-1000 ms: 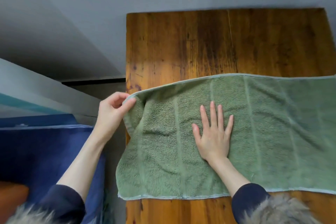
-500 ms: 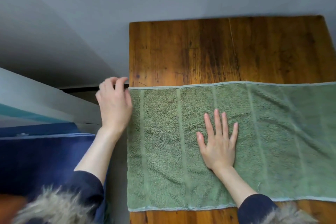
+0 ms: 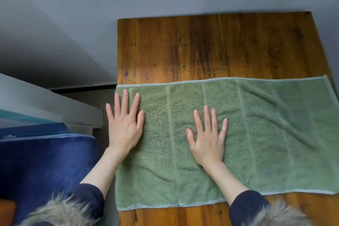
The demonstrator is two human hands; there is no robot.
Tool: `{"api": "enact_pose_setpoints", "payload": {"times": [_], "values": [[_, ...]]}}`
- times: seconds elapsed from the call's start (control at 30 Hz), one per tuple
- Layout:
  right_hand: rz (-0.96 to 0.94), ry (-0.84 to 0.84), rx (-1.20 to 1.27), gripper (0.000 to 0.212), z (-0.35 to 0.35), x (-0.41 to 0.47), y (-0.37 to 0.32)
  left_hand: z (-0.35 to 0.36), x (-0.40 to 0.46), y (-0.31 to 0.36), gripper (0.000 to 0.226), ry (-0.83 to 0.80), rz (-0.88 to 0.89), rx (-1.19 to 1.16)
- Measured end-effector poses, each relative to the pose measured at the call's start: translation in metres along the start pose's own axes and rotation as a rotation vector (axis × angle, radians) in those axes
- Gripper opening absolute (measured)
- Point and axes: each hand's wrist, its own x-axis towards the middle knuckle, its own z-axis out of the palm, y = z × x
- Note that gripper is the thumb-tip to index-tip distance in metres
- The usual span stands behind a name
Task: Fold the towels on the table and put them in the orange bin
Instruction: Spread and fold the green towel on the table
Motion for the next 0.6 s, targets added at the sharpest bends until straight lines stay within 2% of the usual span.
{"api": "enact_pose_setpoints", "payload": {"times": [0.07, 0.13, 0.23, 0.37, 0.5, 0.6], "values": [[-0.019, -0.033, 0.052, 0.061, -0.004, 0.0, 0.002, 0.002, -0.012, 0.019, 0.059, 0.013, 0.037, -0.031], [-0.067, -0.029, 0.18, 0.058, -0.011, -0.001, 0.011, 0.008, -0.027, 0.046, 0.057, 0.016, 0.153, -0.027], [-0.084, 0.063, 0.3, 0.056, -0.026, -0.01, 0.047, 0.021, -0.045, 0.097, 0.056, -0.007, 0.317, 0.021], [0.108, 0.168, 0.235, 0.055, -0.037, -0.029, 0.135, 0.035, -0.056, 0.17, 0.055, -0.051, 0.433, 0.06], [0.316, 0.127, 0.175, 0.055, -0.04, -0.056, 0.219, 0.047, -0.064, 0.238, 0.053, -0.095, 0.535, 0.1], [0.304, 0.018, 0.163, 0.055, -0.035, -0.075, 0.252, 0.059, -0.067, 0.282, 0.053, -0.116, 0.608, 0.128]]}}
